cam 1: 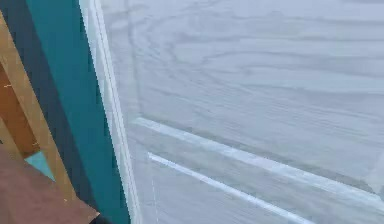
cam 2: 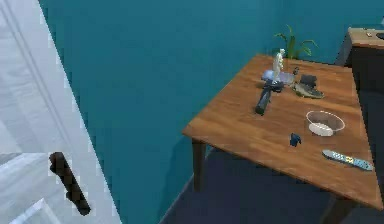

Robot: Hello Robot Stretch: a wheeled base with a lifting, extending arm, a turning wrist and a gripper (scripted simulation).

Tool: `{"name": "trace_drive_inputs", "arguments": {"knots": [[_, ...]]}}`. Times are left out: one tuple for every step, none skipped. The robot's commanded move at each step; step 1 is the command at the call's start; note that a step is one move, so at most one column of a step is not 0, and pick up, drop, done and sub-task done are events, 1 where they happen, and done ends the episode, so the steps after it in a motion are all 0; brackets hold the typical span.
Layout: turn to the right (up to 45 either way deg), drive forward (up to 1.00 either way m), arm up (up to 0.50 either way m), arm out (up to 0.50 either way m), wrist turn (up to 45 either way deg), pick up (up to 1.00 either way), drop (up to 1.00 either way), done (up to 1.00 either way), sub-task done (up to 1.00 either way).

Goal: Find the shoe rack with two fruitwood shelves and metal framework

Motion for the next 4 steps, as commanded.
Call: {"name": "trace_drive_inputs", "arguments": {"knots": [[-45.0,0.00,0.00,0.00,0.0,0.00,0.00,0.00,0.00],[-12.0,0.00,0.00,0.00,0.0,0.00,0.00,0.00,0.00],[0.0,1.00,0.00,0.00,0.0,0.00,0.00,0.00,0.00],[-3.0,0.00,0.00,0.00,0.0,0.00,0.00,0.00,0.00]]}}
